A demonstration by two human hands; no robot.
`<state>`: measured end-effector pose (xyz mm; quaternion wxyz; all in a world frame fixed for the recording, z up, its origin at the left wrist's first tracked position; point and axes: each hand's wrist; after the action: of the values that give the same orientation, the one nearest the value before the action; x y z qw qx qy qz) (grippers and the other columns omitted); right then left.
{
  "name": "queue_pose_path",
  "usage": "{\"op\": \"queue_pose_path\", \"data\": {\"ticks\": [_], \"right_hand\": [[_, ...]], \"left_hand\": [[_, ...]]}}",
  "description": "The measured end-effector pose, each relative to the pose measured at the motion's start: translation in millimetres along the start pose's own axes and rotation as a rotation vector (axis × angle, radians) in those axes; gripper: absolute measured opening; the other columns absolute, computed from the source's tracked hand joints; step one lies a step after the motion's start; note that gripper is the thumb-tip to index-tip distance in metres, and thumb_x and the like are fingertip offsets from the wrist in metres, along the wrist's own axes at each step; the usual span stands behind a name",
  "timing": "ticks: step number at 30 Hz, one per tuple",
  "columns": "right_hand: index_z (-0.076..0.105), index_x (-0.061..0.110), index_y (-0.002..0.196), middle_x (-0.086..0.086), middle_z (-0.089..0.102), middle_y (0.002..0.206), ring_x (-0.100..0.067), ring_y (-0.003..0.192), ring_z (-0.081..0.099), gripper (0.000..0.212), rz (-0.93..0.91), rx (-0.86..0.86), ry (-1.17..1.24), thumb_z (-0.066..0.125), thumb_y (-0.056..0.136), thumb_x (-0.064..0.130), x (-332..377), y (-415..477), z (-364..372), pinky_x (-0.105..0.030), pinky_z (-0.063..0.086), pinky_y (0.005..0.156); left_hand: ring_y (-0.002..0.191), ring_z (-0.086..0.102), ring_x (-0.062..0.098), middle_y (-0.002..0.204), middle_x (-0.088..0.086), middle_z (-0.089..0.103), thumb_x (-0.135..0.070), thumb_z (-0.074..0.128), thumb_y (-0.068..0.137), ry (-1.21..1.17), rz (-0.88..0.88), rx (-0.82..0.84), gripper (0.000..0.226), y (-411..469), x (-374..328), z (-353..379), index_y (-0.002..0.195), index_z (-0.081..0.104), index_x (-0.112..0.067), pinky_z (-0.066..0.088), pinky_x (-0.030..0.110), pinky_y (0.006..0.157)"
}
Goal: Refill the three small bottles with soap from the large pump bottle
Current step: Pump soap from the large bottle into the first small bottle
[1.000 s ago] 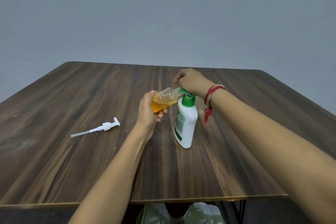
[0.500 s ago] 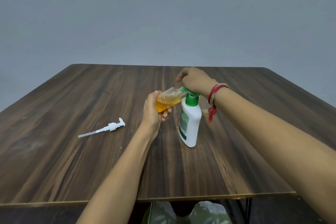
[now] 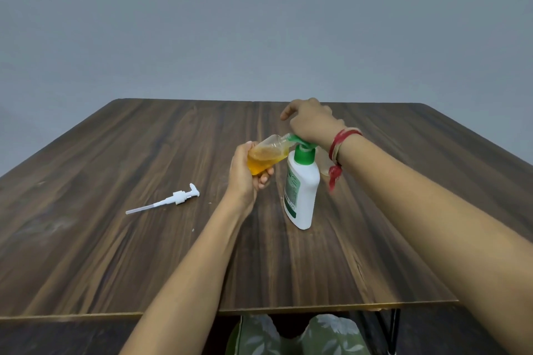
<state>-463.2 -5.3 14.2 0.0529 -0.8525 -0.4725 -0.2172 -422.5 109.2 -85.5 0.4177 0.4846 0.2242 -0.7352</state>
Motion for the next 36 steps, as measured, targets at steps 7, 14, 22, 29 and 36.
{"op": "queue_pose_path", "data": {"ticks": [7, 14, 22, 29, 36], "right_hand": [[0.057, 0.037, 0.094, -0.002, 0.048, 0.129, -0.031, 0.12, 0.044, 0.038, 0.014, 0.013, 0.064, 0.034, 0.082, 0.01, 3.9, 0.9, -3.1, -0.052, 0.037, 0.101], [0.054, 0.037, 0.078, 0.0, 0.054, 0.119, -0.03, 0.115, 0.049, 0.028, 0.012, 0.031, 0.116, 0.042, 0.08, 0.012, 3.6, 1.4, -6.7, -0.049, 0.041, 0.099], [0.061, 0.024, 0.101, -0.001, 0.058, 0.116, -0.026, 0.111, 0.053, 0.029, -0.023, 0.046, 0.149, 0.043, 0.086, 0.007, -1.7, 6.3, -5.8, -0.041, 0.043, 0.1], [0.056, 0.035, 0.081, 0.005, 0.058, 0.105, -0.028, 0.113, 0.052, 0.022, 0.018, 0.071, 0.104, 0.044, 0.076, 0.016, 0.4, 1.6, -5.7, -0.047, 0.042, 0.1], [0.057, 0.034, 0.08, 0.003, 0.058, 0.106, -0.028, 0.113, 0.052, 0.023, 0.025, 0.076, 0.076, 0.044, 0.072, 0.016, 3.5, -0.3, -5.2, -0.051, 0.04, 0.1]], "left_hand": [[0.036, 0.035, 0.008, 0.047, 0.003, 0.051, -0.033, 0.026, 0.099, 0.009, 0.013, 0.009, 0.044, -2.2, -1.9, 0.7, 0.081, 0.057, -0.008, 0.026, 0.017, 0.036], [0.037, 0.037, 0.007, 0.049, 0.002, 0.052, -0.035, 0.026, 0.1, 0.018, 0.013, 0.025, 0.046, -3.7, -0.9, 2.9, 0.08, 0.058, -0.007, 0.028, 0.017, 0.037], [0.036, 0.037, 0.007, 0.048, 0.002, 0.052, -0.035, 0.027, 0.1, 0.001, 0.003, 0.015, 0.045, -4.9, -1.2, 4.4, 0.082, 0.057, -0.007, 0.027, 0.016, 0.036], [0.036, 0.036, 0.007, 0.048, 0.002, 0.052, -0.035, 0.027, 0.099, 0.027, 0.005, 0.015, 0.045, -4.1, -1.9, 3.6, 0.08, 0.058, -0.008, 0.027, 0.017, 0.036], [0.036, 0.036, 0.007, 0.047, 0.002, 0.051, -0.035, 0.027, 0.1, 0.02, 0.007, 0.01, 0.045, -4.5, -2.3, 2.8, 0.08, 0.058, -0.007, 0.027, 0.017, 0.036]]}}
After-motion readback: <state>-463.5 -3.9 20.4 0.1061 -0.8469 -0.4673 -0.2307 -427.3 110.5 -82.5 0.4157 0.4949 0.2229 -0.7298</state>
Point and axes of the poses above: each hand's wrist, its own y-axis towards the middle knuckle, its own z-axis out of the palm, x = y × z
